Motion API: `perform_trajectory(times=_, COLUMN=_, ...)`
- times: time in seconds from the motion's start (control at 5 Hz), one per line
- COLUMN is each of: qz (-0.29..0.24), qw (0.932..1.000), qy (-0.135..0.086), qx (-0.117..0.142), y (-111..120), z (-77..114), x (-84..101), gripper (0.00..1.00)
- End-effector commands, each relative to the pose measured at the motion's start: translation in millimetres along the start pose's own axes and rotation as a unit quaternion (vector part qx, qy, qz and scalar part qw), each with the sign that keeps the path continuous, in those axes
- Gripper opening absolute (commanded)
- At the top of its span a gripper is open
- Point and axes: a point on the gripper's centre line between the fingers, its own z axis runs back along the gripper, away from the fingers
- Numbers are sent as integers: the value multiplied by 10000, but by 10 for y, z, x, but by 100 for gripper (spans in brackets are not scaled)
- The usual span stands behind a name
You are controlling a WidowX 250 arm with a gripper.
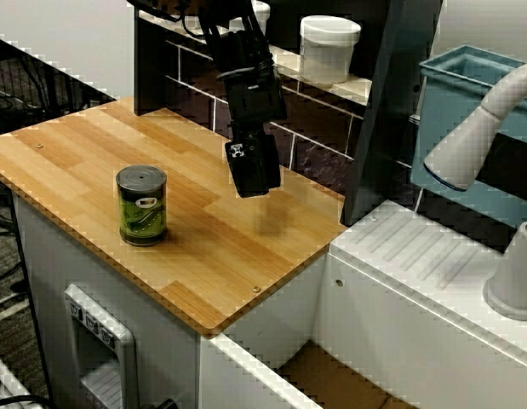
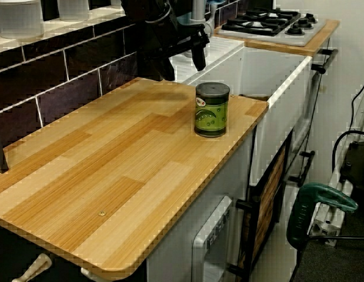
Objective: Push into sink
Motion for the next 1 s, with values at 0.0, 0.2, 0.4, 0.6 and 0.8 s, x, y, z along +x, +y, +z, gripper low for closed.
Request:
perform_trajectory(times=0.0, qz=0, qw=10000, qy=0, qx=0, y=0, z=0, x=0, gripper=100)
perform_trajectory(times=0.2, qz=-105, qw=9999, qy=-62, qx=-71, y=-84, z=142, x=60, gripper=100)
perform_trajectory(times=0.4, qz=-177, qw=9996, qy=-176, qx=-127, y=-169, z=264, x=90, gripper=100)
perform_trajectory(times=0.6, qz=-328, qw=9990, qy=-288, qx=39, y=-303, z=451, x=55, gripper=100)
perform_trajectory(times=0.8, qz=-460, qw=9973, qy=-385, qx=412, y=-396, z=685, x=-66, gripper=100)
